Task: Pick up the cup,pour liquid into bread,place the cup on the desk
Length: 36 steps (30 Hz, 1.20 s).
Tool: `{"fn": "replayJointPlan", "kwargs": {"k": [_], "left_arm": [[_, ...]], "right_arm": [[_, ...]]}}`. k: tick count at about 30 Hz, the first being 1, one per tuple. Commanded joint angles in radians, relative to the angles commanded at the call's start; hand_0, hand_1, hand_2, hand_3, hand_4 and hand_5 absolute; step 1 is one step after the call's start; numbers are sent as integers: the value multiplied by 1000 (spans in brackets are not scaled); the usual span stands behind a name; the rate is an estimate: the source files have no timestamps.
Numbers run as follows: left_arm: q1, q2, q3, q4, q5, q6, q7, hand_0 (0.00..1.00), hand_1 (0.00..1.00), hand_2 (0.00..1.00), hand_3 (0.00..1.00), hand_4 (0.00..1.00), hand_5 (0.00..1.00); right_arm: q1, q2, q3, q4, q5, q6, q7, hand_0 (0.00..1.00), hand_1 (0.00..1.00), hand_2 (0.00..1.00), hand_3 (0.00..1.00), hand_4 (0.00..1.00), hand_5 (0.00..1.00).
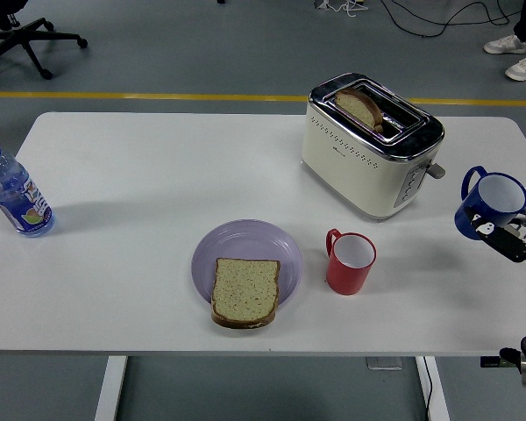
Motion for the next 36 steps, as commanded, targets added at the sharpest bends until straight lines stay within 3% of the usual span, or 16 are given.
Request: {"fn": "replayJointPlan", "kwargs": {"k": [8, 16, 18, 27, 36], "left_arm": [[-2, 1, 4, 0, -4, -1, -1, 678, 740, 753, 647, 409, 998], [-3, 2, 1, 0, -1, -2, 1, 678, 740, 753, 647, 407, 998], [-4, 3, -1, 0, 2, -2, 2, 678, 740, 753, 647, 408, 998], [-8, 6, -3, 0, -2, -3, 2, 678, 741, 753, 646, 408, 998], [-10, 5, 0, 0, -7, -4, 2, 678, 742, 752, 646, 408, 998]], "right_arm": [[7, -41, -4, 175, -48, 78, -139, 120, 115, 330, 477, 758, 65], [46, -69, -54, 257, -117, 131, -252, 119, 112, 324, 478, 752, 49], [80, -73, -88, 274, -160, 165, -311, 106, 109, 324, 453, 721, 44], [207, -101, -203, 291, -278, 278, -484, 107, 109, 321, 432, 712, 52], [338, -90, -342, 259, -319, 275, -509, 112, 114, 320, 437, 697, 63]]}}
